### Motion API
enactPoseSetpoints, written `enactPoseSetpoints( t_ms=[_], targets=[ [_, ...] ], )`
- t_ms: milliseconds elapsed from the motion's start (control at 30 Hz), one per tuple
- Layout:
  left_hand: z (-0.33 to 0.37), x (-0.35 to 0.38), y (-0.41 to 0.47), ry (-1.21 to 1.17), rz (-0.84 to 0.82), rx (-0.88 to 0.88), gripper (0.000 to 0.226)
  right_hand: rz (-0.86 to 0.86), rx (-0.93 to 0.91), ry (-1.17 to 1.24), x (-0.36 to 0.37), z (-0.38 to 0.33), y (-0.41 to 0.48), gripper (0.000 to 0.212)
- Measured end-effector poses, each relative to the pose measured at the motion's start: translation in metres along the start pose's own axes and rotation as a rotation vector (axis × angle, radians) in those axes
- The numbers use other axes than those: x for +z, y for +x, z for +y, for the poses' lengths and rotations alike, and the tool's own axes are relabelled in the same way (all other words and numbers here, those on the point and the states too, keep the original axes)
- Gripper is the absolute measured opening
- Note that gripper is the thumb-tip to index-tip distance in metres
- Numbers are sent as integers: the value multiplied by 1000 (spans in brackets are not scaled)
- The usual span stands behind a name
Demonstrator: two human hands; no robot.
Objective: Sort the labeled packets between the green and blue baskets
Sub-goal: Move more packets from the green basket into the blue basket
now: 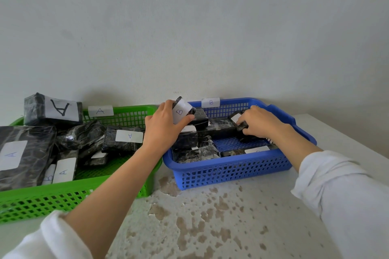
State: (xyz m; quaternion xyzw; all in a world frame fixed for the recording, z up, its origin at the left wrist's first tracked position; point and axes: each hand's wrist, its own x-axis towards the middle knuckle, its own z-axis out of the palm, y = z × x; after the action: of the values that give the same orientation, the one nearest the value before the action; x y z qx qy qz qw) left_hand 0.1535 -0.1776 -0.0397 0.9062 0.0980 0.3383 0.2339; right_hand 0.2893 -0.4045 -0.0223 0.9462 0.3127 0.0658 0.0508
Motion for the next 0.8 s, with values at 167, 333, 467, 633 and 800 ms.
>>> enactPoseSetpoints(
  t_ms=[167, 333, 467, 633, 800],
  targets=[
    [0, 0, 0, 1, 2, 3, 57, 165, 80, 12, -9, -4, -1, 37],
    [0, 0, -1, -3, 1, 2, 56, 406, 96, 6, -11, -1, -8, 29],
    [0, -1, -1, -7, 3, -3, 57, 543, 107, 129, -11, 3, -16, 27],
    [1, 0, 0, -4, 2, 1, 57, 249, 249, -169, -8, 18, -21, 26],
    [0, 0, -1, 0, 11, 1, 57, 22, 217, -59, -8, 15, -20, 6]
  ],
)
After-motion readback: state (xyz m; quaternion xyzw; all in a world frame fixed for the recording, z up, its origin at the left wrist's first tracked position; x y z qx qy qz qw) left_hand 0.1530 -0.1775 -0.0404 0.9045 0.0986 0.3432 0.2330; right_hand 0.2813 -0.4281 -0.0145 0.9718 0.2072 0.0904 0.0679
